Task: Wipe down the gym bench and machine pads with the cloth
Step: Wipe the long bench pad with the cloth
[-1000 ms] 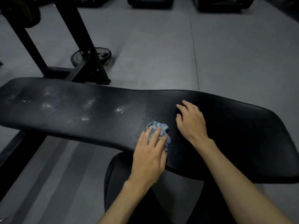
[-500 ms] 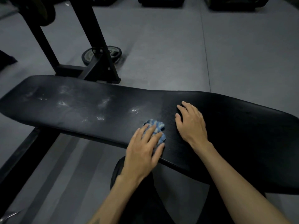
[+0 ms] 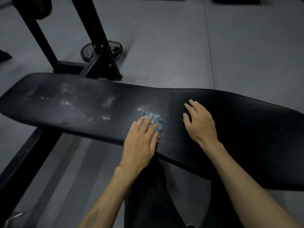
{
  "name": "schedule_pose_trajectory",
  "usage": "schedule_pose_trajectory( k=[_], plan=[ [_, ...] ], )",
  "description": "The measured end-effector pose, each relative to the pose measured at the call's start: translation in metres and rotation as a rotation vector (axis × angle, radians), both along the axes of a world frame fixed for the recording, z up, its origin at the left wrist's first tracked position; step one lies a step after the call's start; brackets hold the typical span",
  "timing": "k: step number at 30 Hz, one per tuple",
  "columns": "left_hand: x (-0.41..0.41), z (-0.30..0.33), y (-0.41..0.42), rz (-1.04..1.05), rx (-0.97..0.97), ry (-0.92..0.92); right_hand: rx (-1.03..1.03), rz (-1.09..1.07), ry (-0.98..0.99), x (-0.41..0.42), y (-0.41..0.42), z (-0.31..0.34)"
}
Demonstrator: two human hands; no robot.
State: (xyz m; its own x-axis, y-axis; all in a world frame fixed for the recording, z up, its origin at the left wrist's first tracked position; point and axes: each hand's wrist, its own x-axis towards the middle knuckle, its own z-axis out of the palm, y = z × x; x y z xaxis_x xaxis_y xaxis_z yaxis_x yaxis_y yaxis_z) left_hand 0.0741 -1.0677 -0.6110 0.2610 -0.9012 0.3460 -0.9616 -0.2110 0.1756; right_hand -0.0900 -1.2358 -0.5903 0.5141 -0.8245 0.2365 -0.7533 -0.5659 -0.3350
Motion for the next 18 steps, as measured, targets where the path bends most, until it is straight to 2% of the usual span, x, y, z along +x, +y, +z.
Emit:
schedule_pose_trajectory(
  k=[3,9,15,18],
  plan=[
    [-0.008,0.006,-0.008,0.152,0.001,0.057,-0.022,-0.011,-0.004,0.003,0.001,-0.001],
    [-0.023,0.006,-0.010,-0.089,0.029,-0.050,-0.110,-0.022,0.023,0.008,-0.002,-0.006],
    [-0.019,0.009,-0.032,0.127,0.098,0.055,-0.112,-0.010,0.061,0.024,-0.004,-0.001],
    [-0.035,0.009,-0.030,0.004,0.117,0.043,-0.107,-0.022,0.040,0.024,-0.001,-0.006]
  ],
)
